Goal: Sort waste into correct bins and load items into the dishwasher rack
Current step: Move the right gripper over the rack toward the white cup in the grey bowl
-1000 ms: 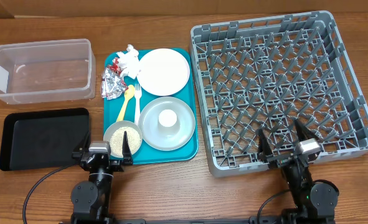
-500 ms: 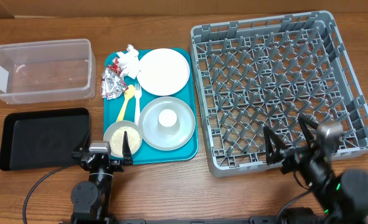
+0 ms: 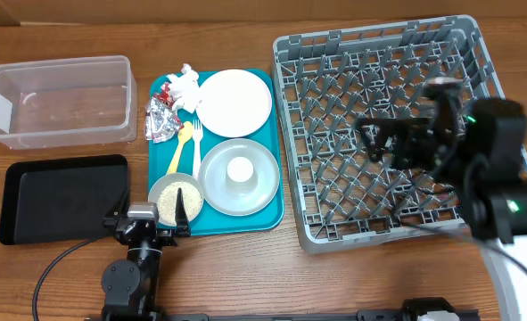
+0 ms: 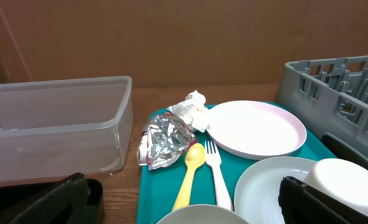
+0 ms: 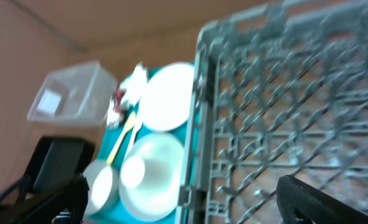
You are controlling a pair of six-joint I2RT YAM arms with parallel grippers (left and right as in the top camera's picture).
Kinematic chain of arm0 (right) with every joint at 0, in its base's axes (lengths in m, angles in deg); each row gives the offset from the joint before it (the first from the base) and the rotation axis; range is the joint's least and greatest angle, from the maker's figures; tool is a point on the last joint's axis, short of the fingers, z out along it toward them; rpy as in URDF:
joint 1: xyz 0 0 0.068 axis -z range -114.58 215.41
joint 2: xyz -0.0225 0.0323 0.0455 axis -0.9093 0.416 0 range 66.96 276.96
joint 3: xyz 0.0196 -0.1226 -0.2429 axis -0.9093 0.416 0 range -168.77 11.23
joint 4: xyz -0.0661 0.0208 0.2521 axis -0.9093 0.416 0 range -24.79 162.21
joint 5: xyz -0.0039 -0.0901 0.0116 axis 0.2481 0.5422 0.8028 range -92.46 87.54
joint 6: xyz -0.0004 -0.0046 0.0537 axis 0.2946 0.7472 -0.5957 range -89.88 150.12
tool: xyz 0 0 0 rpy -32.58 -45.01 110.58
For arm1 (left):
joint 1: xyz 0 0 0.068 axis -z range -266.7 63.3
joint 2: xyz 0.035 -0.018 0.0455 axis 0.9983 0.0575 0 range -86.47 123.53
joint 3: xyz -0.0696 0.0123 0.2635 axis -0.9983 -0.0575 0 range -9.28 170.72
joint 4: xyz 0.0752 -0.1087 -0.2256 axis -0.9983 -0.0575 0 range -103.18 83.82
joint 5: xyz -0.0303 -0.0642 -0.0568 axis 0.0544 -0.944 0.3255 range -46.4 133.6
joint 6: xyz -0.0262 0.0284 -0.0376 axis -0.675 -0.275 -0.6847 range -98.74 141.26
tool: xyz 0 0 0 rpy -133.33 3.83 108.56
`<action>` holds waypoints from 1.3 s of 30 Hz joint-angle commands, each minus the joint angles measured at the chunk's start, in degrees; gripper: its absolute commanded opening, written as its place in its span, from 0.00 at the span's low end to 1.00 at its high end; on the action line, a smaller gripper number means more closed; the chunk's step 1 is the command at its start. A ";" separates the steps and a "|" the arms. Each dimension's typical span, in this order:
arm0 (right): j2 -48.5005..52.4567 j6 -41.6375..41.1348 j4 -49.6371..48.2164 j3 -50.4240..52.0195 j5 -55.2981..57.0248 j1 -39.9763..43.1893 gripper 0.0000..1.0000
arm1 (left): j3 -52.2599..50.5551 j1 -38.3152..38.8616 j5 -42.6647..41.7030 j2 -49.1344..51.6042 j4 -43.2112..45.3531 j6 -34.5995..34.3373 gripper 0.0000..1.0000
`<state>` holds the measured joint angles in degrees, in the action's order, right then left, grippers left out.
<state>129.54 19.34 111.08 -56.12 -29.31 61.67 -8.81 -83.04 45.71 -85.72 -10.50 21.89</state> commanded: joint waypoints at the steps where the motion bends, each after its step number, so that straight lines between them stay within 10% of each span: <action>1: 6.16 -0.96 1.14 -3.13 -1.53 -7.39 1.00 | -0.20 -0.17 -0.26 -0.44 0.09 0.52 1.00; 9: 18.95 -6.45 0.39 -3.72 24.98 -24.87 1.00 | -0.20 -0.17 -0.26 -0.44 0.09 0.50 1.00; 15: 27.23 -5.25 -5.55 -3.72 27.80 -25.22 0.42 | -0.20 -0.17 -0.26 -0.44 0.09 0.50 1.00; 27: 38.51 -0.48 -10.67 -3.52 23.69 -25.22 0.54 | -0.20 -0.17 -0.26 -0.44 0.11 0.50 1.00; 32: 39.41 -2.23 -12.35 -3.50 22.23 -25.22 0.19 | -0.20 -0.17 -0.26 -0.44 0.11 0.50 1.00; 39: 39.41 -10.99 -15.63 -3.50 22.29 -24.28 0.08 | -0.20 -0.17 -0.26 -0.44 0.09 0.50 1.00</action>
<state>168.89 10.11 97.68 -58.29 -6.10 36.14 -8.81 -83.04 45.71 -85.72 -10.54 21.89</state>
